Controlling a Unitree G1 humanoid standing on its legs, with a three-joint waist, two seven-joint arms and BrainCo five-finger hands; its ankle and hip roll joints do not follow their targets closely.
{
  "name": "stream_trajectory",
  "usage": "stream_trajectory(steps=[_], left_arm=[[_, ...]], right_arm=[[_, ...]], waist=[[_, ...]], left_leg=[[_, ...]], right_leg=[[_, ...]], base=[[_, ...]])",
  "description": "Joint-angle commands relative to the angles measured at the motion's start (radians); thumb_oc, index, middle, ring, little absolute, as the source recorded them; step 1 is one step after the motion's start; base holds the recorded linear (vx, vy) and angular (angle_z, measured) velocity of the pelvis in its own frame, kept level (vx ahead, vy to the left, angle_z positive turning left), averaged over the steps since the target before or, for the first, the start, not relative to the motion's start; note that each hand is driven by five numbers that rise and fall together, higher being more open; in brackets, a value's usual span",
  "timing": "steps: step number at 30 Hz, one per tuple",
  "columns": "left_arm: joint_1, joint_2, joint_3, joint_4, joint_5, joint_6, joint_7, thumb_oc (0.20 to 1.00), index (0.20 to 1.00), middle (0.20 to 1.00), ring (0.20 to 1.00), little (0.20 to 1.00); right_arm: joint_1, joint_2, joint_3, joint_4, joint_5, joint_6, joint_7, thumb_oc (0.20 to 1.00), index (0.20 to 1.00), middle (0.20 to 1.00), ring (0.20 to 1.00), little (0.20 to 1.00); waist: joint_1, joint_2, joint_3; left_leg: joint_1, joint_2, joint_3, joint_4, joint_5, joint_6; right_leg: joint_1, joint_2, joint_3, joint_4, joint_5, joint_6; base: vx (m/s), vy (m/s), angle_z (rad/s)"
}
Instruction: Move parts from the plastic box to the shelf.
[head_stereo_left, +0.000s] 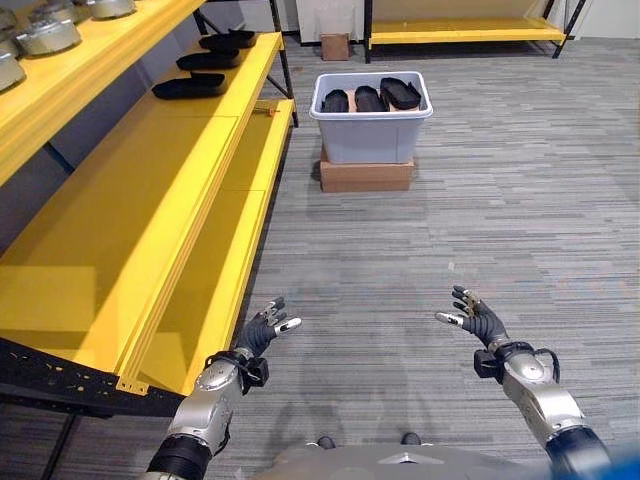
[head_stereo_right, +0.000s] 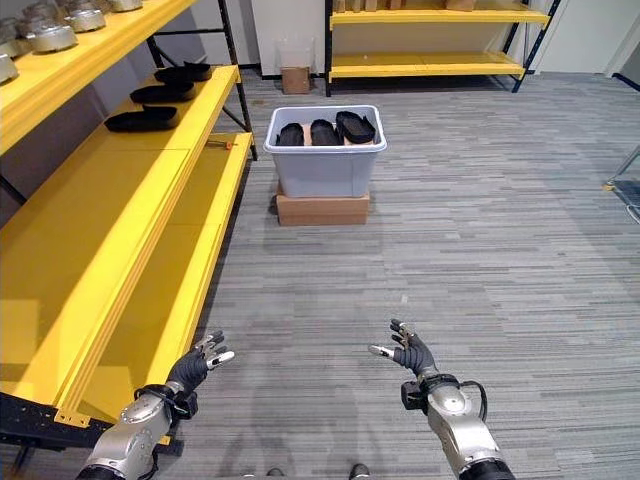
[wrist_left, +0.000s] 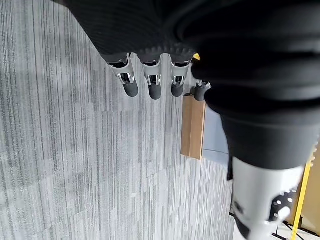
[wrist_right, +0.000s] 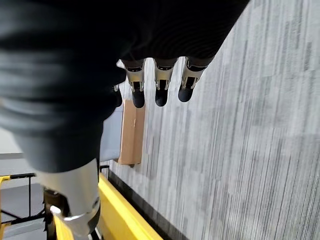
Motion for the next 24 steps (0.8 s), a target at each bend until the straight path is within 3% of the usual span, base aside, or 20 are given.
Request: stream_trajectory(steps=[1,5,6,7,9,10,12,13,15,18,20,22,24], left_arm=[[-0.040,0.048,0.000,-0.014,-0.018,-0.033,-0.002,1.000,1.000,1.000,1.000,1.000],[-0.052,0.050,-0.010,-0.008,-0.014,-0.021,-0.034,1.000,1.000,1.000,1.000,1.000],[-0.050,0.047,-0.020,-0.014,-0.004,-0.014,-0.031,1.000,1.000,1.000,1.000,1.000],[-0.043,0.052,-0.034,-0.015,0.004,-0.017,-0.024,1.000,1.000,1.000,1.000,1.000],[-0.033,0.053,-0.040,-0.021,-0.006,-0.020,-0.042,1.000,1.000,1.000,1.000,1.000],[-0.035,0.053,-0.044,-0.030,-0.019,-0.034,-0.062,1.000,1.000,1.000,1.000,1.000],[-0.036,0.052,-0.049,-0.037,-0.031,-0.036,-0.073,1.000,1.000,1.000,1.000,1.000],[-0.038,0.051,-0.064,-0.047,-0.037,-0.042,-0.070,1.000,1.000,1.000,1.000,1.000],[-0.029,0.055,-0.081,-0.050,-0.044,-0.050,-0.055,1.000,1.000,1.000,1.000,1.000],[-0.008,0.057,-0.101,-0.056,-0.025,-0.075,-0.081,1.000,1.000,1.000,1.000,1.000],[0.005,0.052,-0.107,-0.071,-0.035,-0.077,-0.055,1.000,1.000,1.000,1.000,1.000],[0.012,0.044,-0.097,-0.072,-0.080,-0.063,-0.042,1.000,1.000,1.000,1.000,1.000],[0.017,0.022,-0.080,-0.065,-0.129,0.010,-0.041,1.000,1.000,1.000,1.000,1.000]], right_arm=[[-0.052,-0.004,-0.042,-0.016,0.031,-0.065,0.001,1.000,1.000,1.000,1.000,1.000],[-0.058,0.001,-0.042,-0.029,0.017,-0.065,-0.019,1.000,1.000,1.000,1.000,1.000],[-0.064,0.000,-0.044,-0.029,0.031,-0.069,-0.031,1.000,1.000,1.000,1.000,1.000],[-0.069,-0.003,-0.057,-0.029,0.040,-0.073,-0.043,1.000,1.000,1.000,1.000,1.000],[-0.070,-0.002,-0.062,-0.036,0.012,-0.092,-0.047,1.000,1.000,1.000,1.000,1.000],[-0.066,0.001,-0.059,-0.048,-0.012,-0.101,-0.057,1.000,1.000,1.000,1.000,1.000],[-0.064,0.003,-0.056,-0.053,-0.028,-0.106,-0.065,1.000,1.000,1.000,1.000,1.000],[-0.062,0.006,-0.050,-0.055,-0.067,-0.126,-0.087,1.000,1.000,1.000,1.000,1.000],[-0.061,0.005,-0.045,-0.051,-0.094,-0.148,-0.109,1.000,1.000,1.000,1.000,1.000],[-0.053,-0.005,-0.055,-0.047,-0.094,-0.209,-0.157,1.000,1.000,1.000,1.000,1.000],[-0.054,-0.014,-0.063,-0.051,-0.085,-0.198,-0.172,1.000,1.000,1.000,1.000,1.000],[-0.061,-0.027,-0.061,-0.047,-0.082,-0.188,-0.175,1.000,1.000,1.000,1.000,1.000],[-0.068,-0.040,-0.054,-0.040,-0.092,-0.175,-0.181,1.000,1.000,1.000,1.000,1.000]], waist=[[0.003,-0.024,-0.006],[0.002,-0.025,0.030],[0.009,-0.019,0.043],[0.011,-0.017,0.057],[-0.008,-0.028,0.070],[-0.016,-0.040,0.074],[-0.021,-0.046,0.077],[-0.027,-0.058,0.084],[-0.027,-0.055,0.091],[-0.037,-0.068,0.089],[-0.034,-0.061,0.075],[-0.029,-0.053,0.060],[-0.022,-0.050,0.042]], left_leg=[[-0.018,-0.028,-0.035,0.026,-0.018,0.004],[-0.020,-0.049,-0.036,0.045,-0.033,0.037],[-0.013,-0.056,-0.028,0.042,-0.038,0.048],[-0.005,-0.064,-0.034,0.039,-0.046,0.054],[0.004,-0.069,-0.061,0.054,-0.068,0.046],[-0.008,-0.072,-0.059,0.068,-0.065,0.046],[-0.006,-0.075,-0.066,0.073,-0.073,0.045],[0.007,-0.084,-0.081,0.076,-0.095,0.045],[0.035,-0.070,-0.099,0.077,-0.123,0.037],[0.017,-0.059,-0.108,0.129,-0.128,0.043],[0.011,-0.040,-0.093,0.182,-0.160,0.037],[0.014,-0.025,-0.074,0.212,-0.182,0.027],[0.005,-0.003,-0.047,0.261,-0.186,0.011]], right_leg=[[-0.045,-0.053,-0.002,0.156,-0.032,0.073],[-0.149,-0.077,-0.029,0.410,-0.002,0.109],[-0.213,-0.125,-0.060,0.545,0.037,0.133],[-0.261,-0.152,-0.062,0.597,0.075,0.143],[-0.275,-0.113,-0.021,0.435,0.098,0.143],[-0.284,-0.107,-0.012,0.339,0.149,0.139],[-0.287,-0.107,0.000,0.294,0.173,0.148],[-0.299,-0.125,0.017,0.195,0.246,0.171],[-0.316,-0.140,0.020,0.116,0.282,0.196],[-0.298,-0.133,0.047,0.100,0.240,0.170],[-0.267,-0.118,0.019,0.133,0.176,0.150],[-0.251,-0.108,-0.017,0.169,0.122,0.124],[-0.225,-0.095,-0.048,0.188,0.073,0.087]], base=[[0.01,0.109,-0.02],[0.00,0.186,-0.02],[0.02,0.198,-0.09],[0.11,0.081,-0.11],[0.15,-0.127,-0.04],[0.11,-0.165,0.15],[0.15,-0.140,0.20],[0.32,-0.164,0.19],[0.42,-0.199,0.34],[0.45,-0.313,0.22],[0.42,-0.241,0.57],[0.34,-0.179,0.32],[0.38,-0.207,0.03]])
